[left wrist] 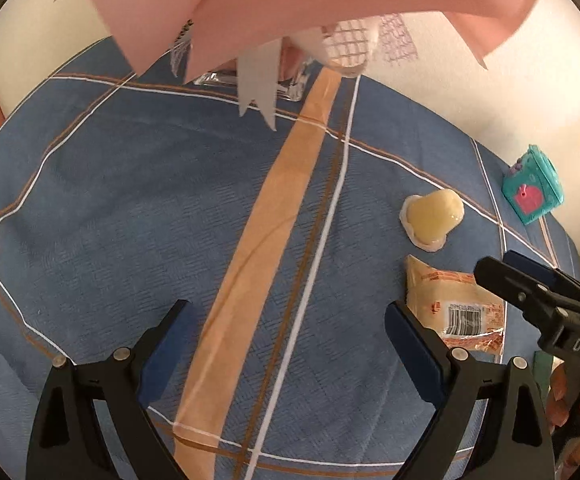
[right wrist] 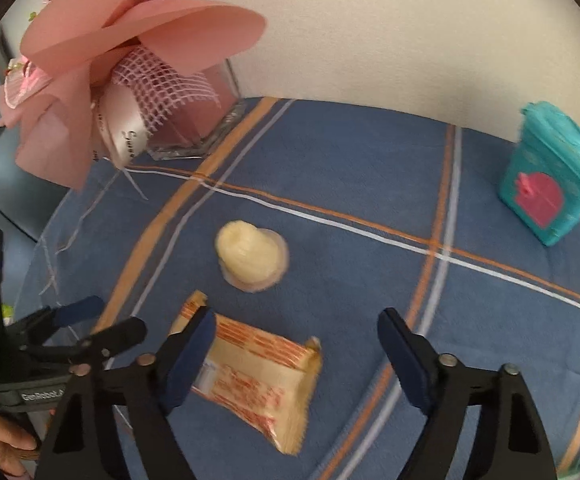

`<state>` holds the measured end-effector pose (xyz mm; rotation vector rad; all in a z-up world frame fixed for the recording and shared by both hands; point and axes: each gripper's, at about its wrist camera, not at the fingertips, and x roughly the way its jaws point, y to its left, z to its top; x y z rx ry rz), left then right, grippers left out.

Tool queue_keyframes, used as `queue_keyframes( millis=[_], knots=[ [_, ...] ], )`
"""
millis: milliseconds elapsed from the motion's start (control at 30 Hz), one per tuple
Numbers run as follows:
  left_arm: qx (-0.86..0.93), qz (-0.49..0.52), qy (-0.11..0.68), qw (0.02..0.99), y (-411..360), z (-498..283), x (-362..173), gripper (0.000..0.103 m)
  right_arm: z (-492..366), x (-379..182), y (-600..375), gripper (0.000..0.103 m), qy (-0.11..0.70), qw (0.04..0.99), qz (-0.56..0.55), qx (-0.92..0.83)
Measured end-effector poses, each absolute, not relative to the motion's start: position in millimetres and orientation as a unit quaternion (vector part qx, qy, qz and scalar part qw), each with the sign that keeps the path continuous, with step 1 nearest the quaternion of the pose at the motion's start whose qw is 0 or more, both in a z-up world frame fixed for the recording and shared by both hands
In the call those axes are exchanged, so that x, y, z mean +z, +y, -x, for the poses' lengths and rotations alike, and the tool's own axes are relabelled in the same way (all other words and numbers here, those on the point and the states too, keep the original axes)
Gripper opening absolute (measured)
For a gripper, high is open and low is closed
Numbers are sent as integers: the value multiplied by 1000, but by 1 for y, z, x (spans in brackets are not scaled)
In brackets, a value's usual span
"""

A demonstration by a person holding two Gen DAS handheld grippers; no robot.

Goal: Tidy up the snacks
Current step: 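Position left gripper around the pudding cup while right approaches the bread bag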

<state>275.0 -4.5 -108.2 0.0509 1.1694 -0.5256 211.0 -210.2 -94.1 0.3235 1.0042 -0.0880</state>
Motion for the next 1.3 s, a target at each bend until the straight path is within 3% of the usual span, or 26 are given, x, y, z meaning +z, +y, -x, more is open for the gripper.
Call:
queue_keyframes(
  millis=[67, 233, 467, 867, 1300],
  knots=[
    [-245, -24, 543, 803, -2, -274, -108, 96, -215, -95, -206, 67, 478, 863, -160, -27],
    [-249, -38, 540, 803, 1, -269, -108, 96, -215, -103, -197, 63, 491, 852, -180, -3],
    [-251, -36, 536, 805, 4, -267, -112, 96, -197, -104, -190, 64, 504, 842, -191, 28],
    [-245, -55, 535, 807, -6, -265, -114, 96, -188, -112, -140, 71, 534, 845, -12, 23],
    [-259, -78, 528, 805, -40, -269, -106, 96, -183, -111, -179, 70, 527, 847, -41, -50]
  ],
)
